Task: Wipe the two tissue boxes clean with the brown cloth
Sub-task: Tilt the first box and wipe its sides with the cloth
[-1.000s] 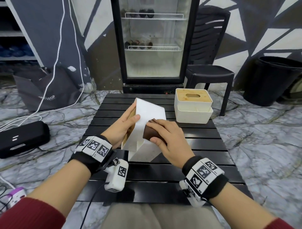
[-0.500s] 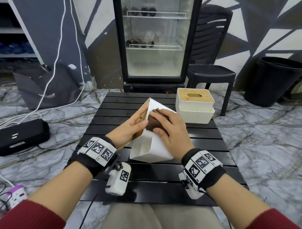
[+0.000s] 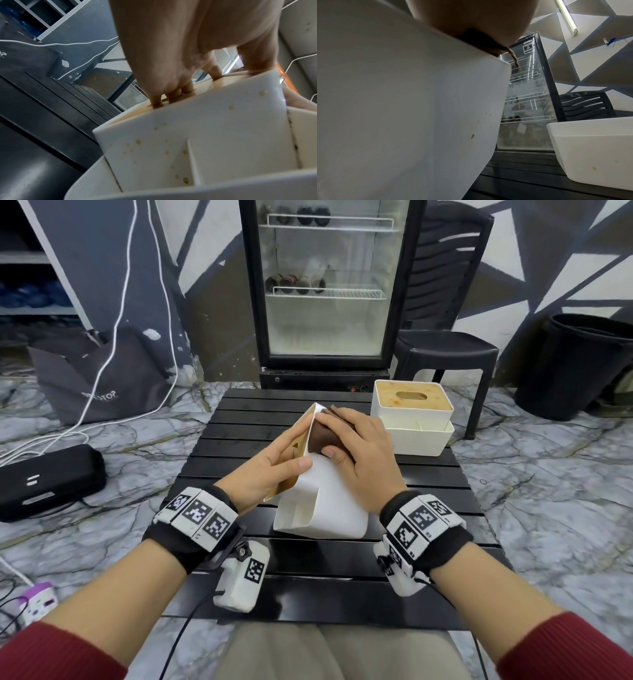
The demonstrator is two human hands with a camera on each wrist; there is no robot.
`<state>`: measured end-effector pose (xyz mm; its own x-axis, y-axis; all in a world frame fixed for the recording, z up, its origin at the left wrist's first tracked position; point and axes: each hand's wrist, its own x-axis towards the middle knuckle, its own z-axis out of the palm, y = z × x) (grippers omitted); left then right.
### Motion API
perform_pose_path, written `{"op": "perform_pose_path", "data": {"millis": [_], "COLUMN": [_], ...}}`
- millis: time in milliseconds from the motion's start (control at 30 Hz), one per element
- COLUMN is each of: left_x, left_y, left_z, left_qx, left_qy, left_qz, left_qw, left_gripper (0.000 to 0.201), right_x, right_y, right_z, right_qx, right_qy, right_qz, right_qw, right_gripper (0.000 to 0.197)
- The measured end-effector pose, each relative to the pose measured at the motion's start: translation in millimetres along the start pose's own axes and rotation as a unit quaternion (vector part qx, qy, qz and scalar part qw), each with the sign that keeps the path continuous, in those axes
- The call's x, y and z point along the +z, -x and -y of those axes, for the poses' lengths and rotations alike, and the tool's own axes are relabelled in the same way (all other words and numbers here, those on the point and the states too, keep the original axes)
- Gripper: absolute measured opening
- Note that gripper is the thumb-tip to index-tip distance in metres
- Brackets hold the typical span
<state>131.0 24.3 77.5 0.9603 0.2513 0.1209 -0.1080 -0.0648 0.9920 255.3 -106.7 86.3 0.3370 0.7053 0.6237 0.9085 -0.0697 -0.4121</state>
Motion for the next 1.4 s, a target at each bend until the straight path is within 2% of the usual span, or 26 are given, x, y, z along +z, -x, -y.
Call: {"op": "perform_pose_path", "data": {"millis": [133,467,633,767,933,1067,1167,1300,1400], "left_x": [-2.2,-4.8,-5.7,-5.7,-2.9,-3.6,-2.3,2.8,5.2], "left_y": [0.7,4.9,5.6,5.9,8.6,14.4,16.0,15.7,14.2], "left_z": [0.0,3.2,4.0,2.0,-1.3,-4.2,-4.0,-2.3,-0.5], "left_qx": [0.009,-0.003,-0.01,-0.015,-0.017,-0.008,-0.011,-0.023,-0.042], "left_qy": [-0.03,-0.003,0.003,0.002,0.003,-0.011,-0.041,-0.113,-0.129], "left_qz": [0.006,0.027,0.015,0.016,0.018,0.027,0.034,0.05,0.047], "left_qw": [0.999,1.0,1.0,1.0,1.0,1.0,0.999,0.992,0.99], "left_gripper": [0.059,0.064,0.061,0.061,0.064,0.075,0.09,0.105,0.106], "right_x": [-0.4,-4.8,-9.6,-13.2,-18.2,-26.7,-32.5,-32.3,-28.6], "right_y": [-8.1,-17.8,-10.8,-2.7,5.4,12.0,17.2,28.3,37.8], "right_z": [-1.2,-9.2,-21.3,-28.4,-27.5,-23.0,-22.1,-22.5,-22.9], "right_qx": [0.013,0.086,0.124,0.143,0.147,0.14,0.121,0.108,0.1], "right_qy": [0.02,0.049,0.054,0.015,-0.094,-0.137,-0.152,-0.15,-0.146], "right_qz": [0.002,0.024,0.043,0.039,0.036,0.027,0.02,0.037,0.064], "right_qw": [1.0,0.995,0.99,0.989,0.984,0.98,0.981,0.982,0.982], "right_gripper": [0.041,0.035,0.033,0.032,0.033,0.034,0.036,0.038,0.039]}}
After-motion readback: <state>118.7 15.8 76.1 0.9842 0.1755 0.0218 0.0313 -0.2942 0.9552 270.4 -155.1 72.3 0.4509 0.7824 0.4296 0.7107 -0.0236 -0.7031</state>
